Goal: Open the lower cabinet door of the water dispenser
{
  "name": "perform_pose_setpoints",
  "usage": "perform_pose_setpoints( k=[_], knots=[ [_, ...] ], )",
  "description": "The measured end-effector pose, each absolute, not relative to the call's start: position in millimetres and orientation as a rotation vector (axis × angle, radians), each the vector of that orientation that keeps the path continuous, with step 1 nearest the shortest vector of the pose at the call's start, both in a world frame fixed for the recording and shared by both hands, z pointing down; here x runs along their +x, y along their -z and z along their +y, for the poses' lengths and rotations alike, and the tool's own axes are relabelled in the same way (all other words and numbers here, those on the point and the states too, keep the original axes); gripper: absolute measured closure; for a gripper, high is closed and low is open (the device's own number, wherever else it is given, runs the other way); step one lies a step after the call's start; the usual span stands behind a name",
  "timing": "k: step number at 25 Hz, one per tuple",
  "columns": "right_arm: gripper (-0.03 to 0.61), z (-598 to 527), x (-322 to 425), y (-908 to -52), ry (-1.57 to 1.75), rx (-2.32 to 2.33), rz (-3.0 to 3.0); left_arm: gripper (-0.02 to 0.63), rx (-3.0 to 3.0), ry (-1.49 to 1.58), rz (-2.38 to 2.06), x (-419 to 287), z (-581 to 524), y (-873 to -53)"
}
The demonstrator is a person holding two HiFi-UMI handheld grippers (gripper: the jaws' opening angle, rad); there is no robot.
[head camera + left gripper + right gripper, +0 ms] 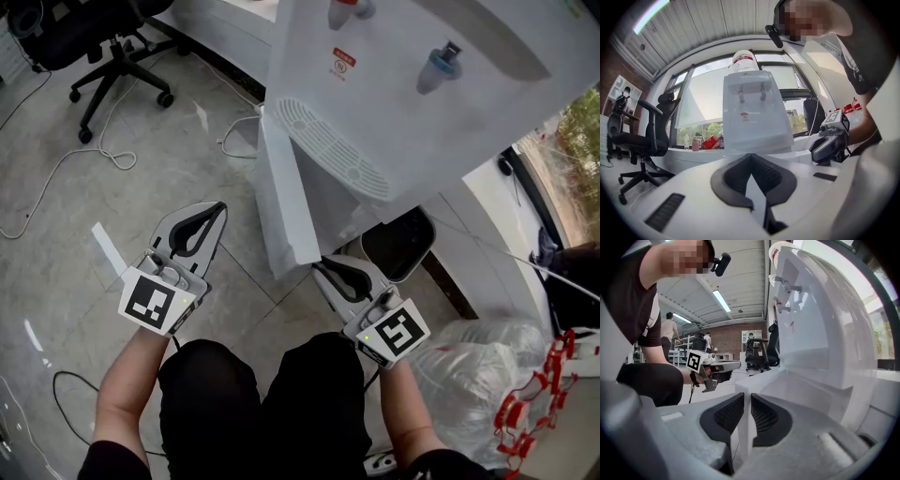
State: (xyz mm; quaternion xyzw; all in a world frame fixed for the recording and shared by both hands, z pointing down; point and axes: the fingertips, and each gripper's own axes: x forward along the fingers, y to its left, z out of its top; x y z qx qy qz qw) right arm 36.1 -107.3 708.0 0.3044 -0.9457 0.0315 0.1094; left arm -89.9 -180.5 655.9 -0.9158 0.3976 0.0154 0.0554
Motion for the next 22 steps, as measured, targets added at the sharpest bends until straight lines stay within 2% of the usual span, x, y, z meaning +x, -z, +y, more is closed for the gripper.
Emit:
perform_pose_setpoints(
  k=[5,22],
  knots=[
    [0.535,-103.5,8.9,-696.9,0.082,0.735,-2.860,0.606,-2.771,-0.042,1.233,-96.2,-178.8,-658.4],
    [0.542,-93.2,-47.3,-722.4,0.172,0.374,-2.715,0.606,-2.721,-0.029,1.387,-143.2,-171.3,-661.0]
  ],
)
